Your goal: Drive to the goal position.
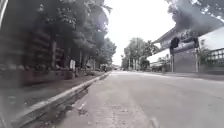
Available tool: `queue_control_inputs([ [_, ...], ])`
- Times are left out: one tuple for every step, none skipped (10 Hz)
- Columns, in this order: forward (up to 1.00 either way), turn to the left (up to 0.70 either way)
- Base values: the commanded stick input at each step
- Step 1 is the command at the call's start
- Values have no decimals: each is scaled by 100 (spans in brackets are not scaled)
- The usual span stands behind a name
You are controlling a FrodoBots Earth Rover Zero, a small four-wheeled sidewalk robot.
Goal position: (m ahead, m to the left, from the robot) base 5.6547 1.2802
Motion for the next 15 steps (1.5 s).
queue_control_inputs([
  [70, 0],
  [70, 0],
  [70, 0],
  [70, 0],
  [70, 0],
  [70, 0],
  [70, 0],
  [70, 0],
  [70, 0],
  [70, 0],
  [70, -11],
  [70, -35],
  [70, -35],
  [70, -35],
  [70, -18],
])
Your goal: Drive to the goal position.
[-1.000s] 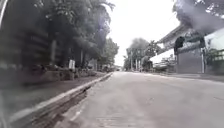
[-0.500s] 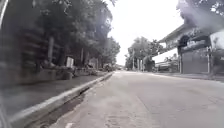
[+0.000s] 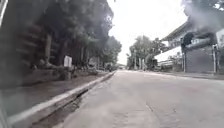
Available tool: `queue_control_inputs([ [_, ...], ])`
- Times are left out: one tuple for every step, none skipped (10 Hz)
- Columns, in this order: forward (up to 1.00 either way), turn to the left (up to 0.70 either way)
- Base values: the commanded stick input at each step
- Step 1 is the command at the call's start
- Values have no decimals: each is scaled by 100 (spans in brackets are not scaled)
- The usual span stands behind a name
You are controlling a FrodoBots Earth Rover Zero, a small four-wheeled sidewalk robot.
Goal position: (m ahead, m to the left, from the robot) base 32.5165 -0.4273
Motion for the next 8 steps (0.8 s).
queue_control_inputs([
  [70, 0],
  [70, 0],
  [70, 0],
  [70, 0],
  [70, 0],
  [70, 0],
  [70, 0],
  [70, -24],
])
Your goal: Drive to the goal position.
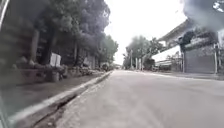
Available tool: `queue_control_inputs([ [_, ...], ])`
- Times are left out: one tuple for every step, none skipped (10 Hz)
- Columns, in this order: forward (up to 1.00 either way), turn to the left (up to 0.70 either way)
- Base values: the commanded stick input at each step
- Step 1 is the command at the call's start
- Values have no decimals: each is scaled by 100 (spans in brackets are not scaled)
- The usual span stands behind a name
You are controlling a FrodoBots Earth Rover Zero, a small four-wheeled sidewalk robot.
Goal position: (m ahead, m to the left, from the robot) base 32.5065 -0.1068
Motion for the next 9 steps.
queue_control_inputs([
  [70, -32],
  [70, -8],
  [70, 0],
  [70, 0],
  [70, 0],
  [70, 0],
  [70, 0],
  [70, 0],
  [70, 0],
])
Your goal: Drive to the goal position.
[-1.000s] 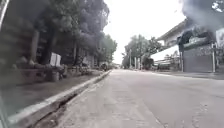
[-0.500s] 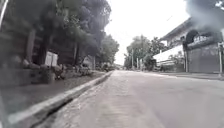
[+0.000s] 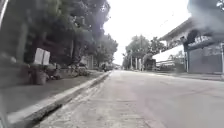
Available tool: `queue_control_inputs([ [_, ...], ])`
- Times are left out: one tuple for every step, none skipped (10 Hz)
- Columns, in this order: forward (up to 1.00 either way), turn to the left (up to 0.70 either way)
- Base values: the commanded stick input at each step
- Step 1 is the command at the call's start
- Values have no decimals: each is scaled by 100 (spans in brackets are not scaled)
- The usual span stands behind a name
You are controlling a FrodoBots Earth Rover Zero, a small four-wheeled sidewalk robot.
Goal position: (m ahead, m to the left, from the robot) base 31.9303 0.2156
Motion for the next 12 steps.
queue_control_inputs([
  [70, 0],
  [70, 0],
  [70, 0],
  [70, 0],
  [70, -1],
  [70, -2],
  [70, -20],
  [70, -33],
  [70, -34],
  [70, -23],
  [70, -7],
  [70, 0],
])
